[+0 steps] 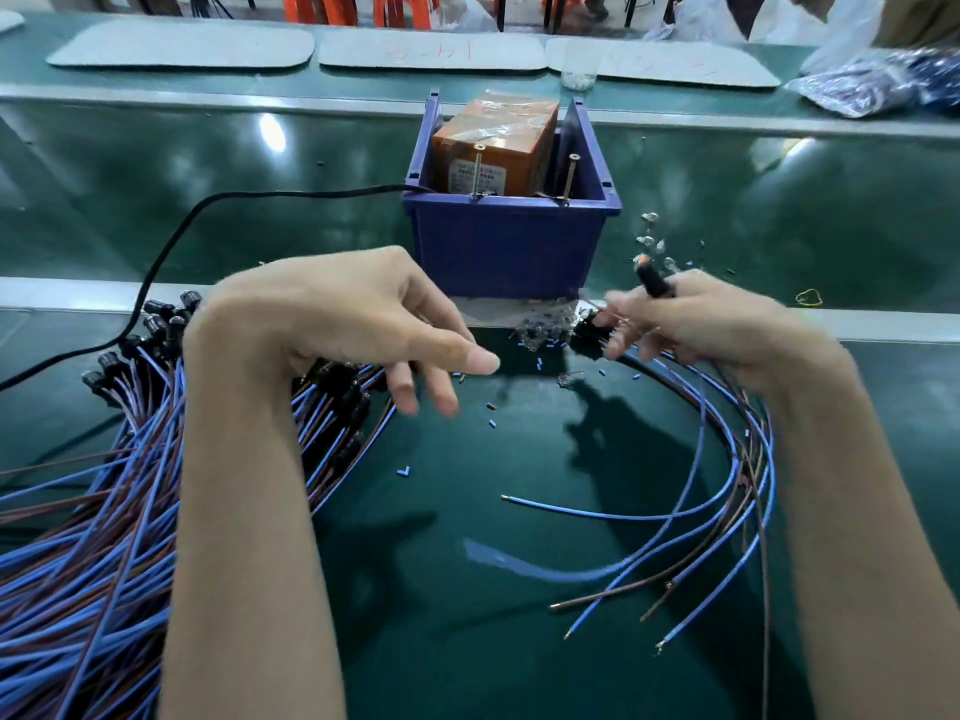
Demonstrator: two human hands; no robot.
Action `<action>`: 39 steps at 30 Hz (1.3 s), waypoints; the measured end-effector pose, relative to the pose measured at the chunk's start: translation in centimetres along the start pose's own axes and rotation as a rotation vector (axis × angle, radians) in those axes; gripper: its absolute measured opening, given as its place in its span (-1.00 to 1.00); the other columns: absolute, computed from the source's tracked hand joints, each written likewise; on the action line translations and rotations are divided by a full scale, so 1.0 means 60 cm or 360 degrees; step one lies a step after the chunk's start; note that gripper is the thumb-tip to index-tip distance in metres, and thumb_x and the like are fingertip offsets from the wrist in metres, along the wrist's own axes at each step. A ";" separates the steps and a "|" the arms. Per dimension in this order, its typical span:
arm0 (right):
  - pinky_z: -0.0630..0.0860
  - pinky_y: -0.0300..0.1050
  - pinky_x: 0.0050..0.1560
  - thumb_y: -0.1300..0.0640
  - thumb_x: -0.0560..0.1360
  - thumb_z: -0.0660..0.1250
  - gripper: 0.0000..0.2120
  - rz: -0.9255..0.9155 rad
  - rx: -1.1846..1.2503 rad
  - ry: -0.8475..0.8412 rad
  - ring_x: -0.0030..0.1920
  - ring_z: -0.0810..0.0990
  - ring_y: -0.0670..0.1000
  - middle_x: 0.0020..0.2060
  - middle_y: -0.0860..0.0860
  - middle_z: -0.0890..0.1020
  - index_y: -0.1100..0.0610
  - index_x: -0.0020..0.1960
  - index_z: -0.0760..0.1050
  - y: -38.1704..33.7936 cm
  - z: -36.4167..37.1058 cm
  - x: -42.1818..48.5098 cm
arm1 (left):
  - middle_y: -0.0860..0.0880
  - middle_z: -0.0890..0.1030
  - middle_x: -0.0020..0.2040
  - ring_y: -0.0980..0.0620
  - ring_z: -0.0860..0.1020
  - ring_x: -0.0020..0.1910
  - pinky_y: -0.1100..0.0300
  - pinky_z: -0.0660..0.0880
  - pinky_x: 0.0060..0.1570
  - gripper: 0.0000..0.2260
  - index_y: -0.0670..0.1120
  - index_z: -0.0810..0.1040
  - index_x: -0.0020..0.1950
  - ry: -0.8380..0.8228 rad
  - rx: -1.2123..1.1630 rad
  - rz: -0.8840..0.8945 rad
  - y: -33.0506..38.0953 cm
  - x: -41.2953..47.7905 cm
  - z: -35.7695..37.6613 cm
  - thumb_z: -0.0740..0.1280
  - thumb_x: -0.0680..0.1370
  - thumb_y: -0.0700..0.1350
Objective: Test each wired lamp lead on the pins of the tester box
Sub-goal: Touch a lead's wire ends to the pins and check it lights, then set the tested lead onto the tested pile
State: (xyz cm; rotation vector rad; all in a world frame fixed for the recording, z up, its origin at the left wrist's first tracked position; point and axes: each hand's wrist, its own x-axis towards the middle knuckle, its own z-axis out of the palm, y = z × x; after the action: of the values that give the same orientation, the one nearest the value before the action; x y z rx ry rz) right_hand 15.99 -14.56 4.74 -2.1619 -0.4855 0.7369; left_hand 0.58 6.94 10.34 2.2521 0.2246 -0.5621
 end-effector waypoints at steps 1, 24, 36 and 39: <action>0.32 -0.30 -0.43 0.02 0.60 0.24 -0.73 0.0033 -0.0191 0.0018 -0.48 0.50 -0.17 -0.40 -0.03 0.64 0.18 -0.13 0.56 0.007 0.000 0.006 | 0.05 0.70 -0.28 0.16 0.54 -0.50 0.31 0.39 -0.25 -0.64 0.08 0.69 -0.11 0.0051 0.0073 -0.0008 -0.001 0.002 -0.003 0.44 0.22 0.25; 0.45 -0.10 0.12 0.16 0.42 0.48 -0.60 -0.0369 -0.0965 0.0415 0.05 0.57 0.09 -0.01 0.07 0.57 0.14 0.24 0.56 -0.008 0.000 -0.007 | 0.08 0.56 -0.27 0.15 0.42 -0.44 0.22 0.32 -0.37 -0.83 0.01 0.47 -0.20 0.0641 0.0188 0.0004 -0.048 0.071 0.002 0.34 0.41 -0.26; 0.37 0.06 0.21 0.08 0.51 0.37 -0.81 -0.1182 -0.1118 -0.0144 0.15 0.22 0.05 0.18 0.06 0.35 0.05 0.12 0.57 -0.062 0.244 0.017 | 0.08 0.55 -0.28 0.16 0.42 -0.42 0.23 0.38 -0.29 -0.79 0.04 0.49 -0.19 0.0702 0.0133 0.0066 -0.060 0.072 0.000 0.31 0.42 -0.30; 0.37 0.05 0.14 0.08 0.51 0.37 -0.86 -0.1235 -0.1053 -0.0080 0.12 0.27 0.06 0.15 0.07 0.41 0.09 0.03 0.59 -0.060 0.230 0.011 | 0.06 0.54 -0.26 0.15 0.39 -0.44 0.22 0.37 -0.30 -0.78 0.04 0.48 -0.21 0.0728 0.0123 0.0117 -0.060 0.076 0.003 0.30 0.40 -0.31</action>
State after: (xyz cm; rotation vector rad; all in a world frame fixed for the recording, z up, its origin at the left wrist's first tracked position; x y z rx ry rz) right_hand 7.28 -4.28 0.09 -2.2348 -1.6554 0.1912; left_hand 3.39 9.18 5.74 2.4292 0.3502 -0.0088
